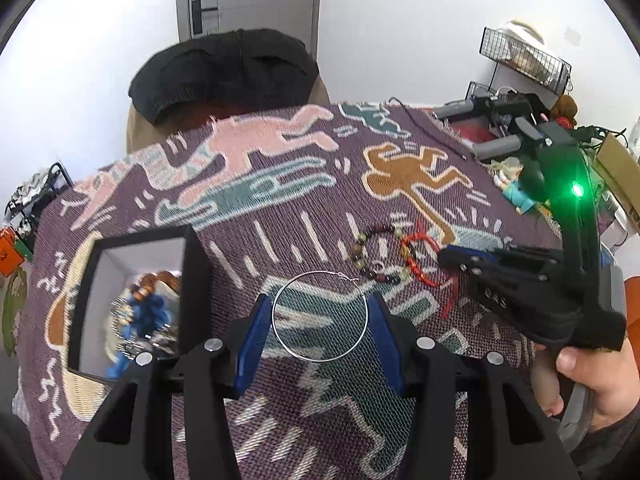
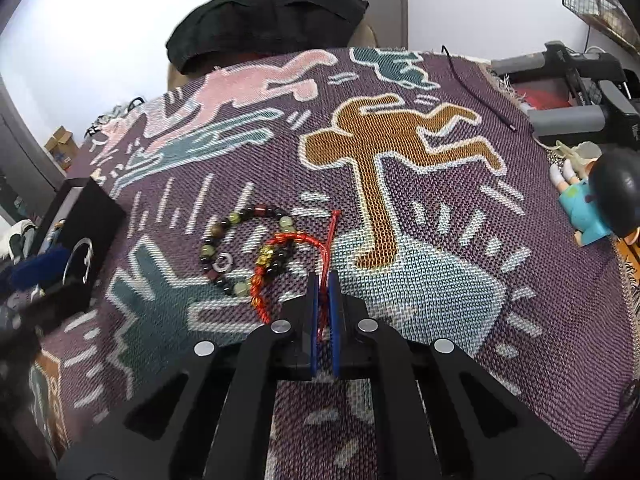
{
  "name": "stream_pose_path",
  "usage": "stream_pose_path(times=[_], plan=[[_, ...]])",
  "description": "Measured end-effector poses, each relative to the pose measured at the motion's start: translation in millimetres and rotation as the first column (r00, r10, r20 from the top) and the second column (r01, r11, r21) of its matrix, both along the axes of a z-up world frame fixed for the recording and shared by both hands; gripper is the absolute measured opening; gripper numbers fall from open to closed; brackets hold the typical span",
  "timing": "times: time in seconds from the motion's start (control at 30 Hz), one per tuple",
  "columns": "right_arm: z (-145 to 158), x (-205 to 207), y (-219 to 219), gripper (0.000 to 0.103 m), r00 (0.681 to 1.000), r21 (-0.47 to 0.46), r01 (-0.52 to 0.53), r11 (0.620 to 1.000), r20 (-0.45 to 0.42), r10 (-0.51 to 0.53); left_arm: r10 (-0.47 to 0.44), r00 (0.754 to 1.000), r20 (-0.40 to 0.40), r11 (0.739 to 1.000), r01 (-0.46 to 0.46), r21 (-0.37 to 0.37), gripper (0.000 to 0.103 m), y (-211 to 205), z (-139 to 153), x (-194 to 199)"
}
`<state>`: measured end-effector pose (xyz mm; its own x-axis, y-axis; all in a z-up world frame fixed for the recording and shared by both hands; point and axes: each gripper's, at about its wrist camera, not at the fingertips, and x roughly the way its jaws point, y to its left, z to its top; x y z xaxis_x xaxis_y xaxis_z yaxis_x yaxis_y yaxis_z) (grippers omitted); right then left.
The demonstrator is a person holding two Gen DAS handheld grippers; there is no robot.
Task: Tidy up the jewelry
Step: 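Grasp the silver hoop earring with the left tool while the right grasps the red string bracelet, then drop the hoop into the box with the left tool while the right drops the red bracelet in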
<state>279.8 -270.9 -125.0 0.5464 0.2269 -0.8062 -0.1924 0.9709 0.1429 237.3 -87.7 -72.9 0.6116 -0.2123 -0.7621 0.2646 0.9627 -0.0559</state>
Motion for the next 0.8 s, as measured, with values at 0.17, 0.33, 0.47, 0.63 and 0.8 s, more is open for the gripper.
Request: stream_pose_path(times=[0.17, 0.33, 0.47, 0.63, 0.8], plan=[[23.1, -11.0, 2.8, 0.006, 0.999, 0.037, -0.028, 0.999, 0.042, 0.026, 0.018, 0.999, 0.033, 1.000, -0.018, -0.015, 0.048, 11.9, 17.9, -2.7], [45.3, -17.3, 4.4, 0.006, 0.996, 0.125, -0.063, 0.990, 0.069, 0.055, 0.048, 0.998, 0.052, 0.999, -0.047, -0.024, 0.048, 30.0, 30.0, -3.1], [58.5, -22.2, 10.3, 0.006, 0.993, 0.182, -0.102, 0.978, 0.080, 0.089, 0.076, 0.995, 0.067, 0.996, -0.073, -0.042, 0.048, 48.4, 39.1, -3.8], [70.2, -29.1, 23.0, 0.006, 0.988, 0.220, -0.143, 0.965, 0.092, 0.125, 0.116, 0.990, 0.077, 0.992, -0.111, -0.061, 0.048, 73.4, 44.0, -3.9], [76.5, -34.4, 40.5, 0.006, 0.983, 0.232, -0.174, 0.957, 0.103, 0.154, 0.160, 0.985, 0.064, 0.985, -0.154, -0.084, 0.048, 102.7, 37.6, -2.7]])
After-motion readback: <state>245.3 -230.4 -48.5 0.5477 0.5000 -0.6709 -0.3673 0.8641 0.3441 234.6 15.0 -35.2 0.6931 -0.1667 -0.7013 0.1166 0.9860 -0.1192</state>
